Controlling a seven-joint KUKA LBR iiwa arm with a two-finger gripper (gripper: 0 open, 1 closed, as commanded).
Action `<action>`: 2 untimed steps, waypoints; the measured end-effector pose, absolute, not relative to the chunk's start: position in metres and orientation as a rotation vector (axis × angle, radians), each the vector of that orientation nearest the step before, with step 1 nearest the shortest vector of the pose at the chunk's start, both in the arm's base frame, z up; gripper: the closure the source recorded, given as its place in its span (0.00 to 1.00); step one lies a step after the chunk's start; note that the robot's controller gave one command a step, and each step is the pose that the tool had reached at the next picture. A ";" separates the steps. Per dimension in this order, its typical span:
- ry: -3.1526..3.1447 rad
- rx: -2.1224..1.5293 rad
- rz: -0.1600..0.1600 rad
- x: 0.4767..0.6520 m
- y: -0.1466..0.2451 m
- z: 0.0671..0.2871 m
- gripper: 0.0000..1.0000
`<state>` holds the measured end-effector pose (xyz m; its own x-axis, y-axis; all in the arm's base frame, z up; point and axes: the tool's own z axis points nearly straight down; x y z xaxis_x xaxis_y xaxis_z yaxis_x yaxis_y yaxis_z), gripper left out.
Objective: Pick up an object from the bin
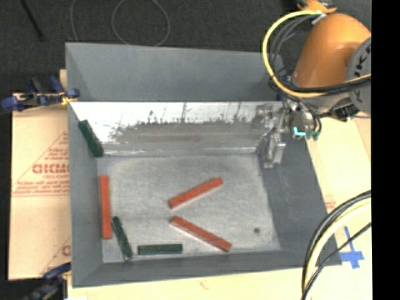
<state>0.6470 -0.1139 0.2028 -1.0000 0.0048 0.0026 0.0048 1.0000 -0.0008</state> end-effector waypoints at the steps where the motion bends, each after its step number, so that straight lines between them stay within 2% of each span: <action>1: -3.136 0.147 -0.002 0.640 -0.046 0.089 0.00; 2: -3.135 0.229 -0.002 0.634 -0.001 0.070 0.00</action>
Offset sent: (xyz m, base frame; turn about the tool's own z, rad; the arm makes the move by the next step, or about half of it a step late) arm -0.0066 0.0665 -0.1101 -0.0938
